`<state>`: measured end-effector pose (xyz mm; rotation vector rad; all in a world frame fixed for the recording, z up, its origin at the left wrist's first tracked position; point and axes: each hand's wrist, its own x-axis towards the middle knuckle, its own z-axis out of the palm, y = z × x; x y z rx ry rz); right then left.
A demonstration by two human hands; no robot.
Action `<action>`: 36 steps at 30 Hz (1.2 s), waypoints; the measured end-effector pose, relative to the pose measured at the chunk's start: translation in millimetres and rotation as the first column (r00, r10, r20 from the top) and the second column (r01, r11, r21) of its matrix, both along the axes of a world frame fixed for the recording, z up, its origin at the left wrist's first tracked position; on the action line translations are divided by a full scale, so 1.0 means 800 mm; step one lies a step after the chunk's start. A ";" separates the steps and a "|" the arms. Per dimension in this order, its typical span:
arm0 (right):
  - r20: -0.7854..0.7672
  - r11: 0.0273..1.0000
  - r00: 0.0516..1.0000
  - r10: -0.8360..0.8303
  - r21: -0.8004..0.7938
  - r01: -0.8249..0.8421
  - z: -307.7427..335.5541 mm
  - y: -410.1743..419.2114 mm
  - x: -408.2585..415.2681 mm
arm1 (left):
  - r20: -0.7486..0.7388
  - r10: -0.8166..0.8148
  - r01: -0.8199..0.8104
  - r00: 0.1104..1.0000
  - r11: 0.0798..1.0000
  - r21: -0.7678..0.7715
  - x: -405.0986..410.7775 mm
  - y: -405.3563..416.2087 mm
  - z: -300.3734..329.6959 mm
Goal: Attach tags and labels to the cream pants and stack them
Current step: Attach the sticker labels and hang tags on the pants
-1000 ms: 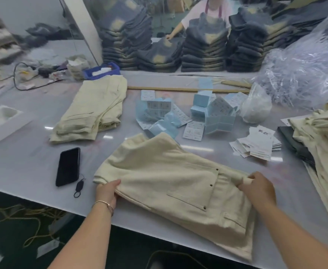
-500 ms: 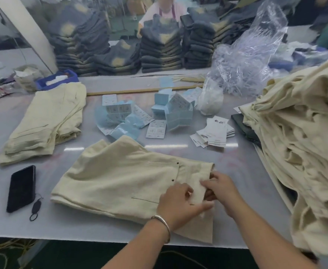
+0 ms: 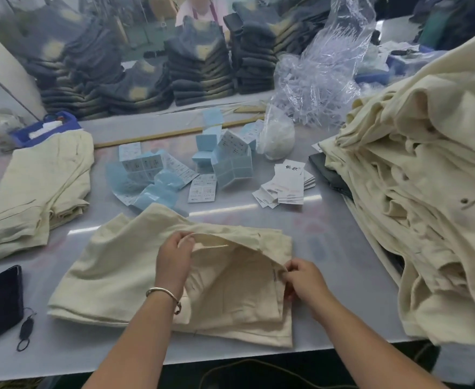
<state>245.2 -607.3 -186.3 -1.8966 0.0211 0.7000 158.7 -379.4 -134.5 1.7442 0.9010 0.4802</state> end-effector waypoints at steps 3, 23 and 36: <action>0.537 0.948 0.822 0.190 -0.319 -0.011 0.004 0.000 -0.011 | -0.029 -0.014 0.017 0.999 0.991 0.129 0.007 0.014 0.008; 0.391 0.934 0.863 0.321 -0.284 -0.218 -0.012 -0.011 0.001 | -0.657 -0.349 0.741 0.669 0.382 0.552 0.032 -0.114 -0.057; 0.117 0.926 0.964 0.239 -0.327 -0.190 -0.010 0.012 0.033 | -0.707 -0.311 0.761 0.635 0.412 0.502 0.040 -0.118 -0.072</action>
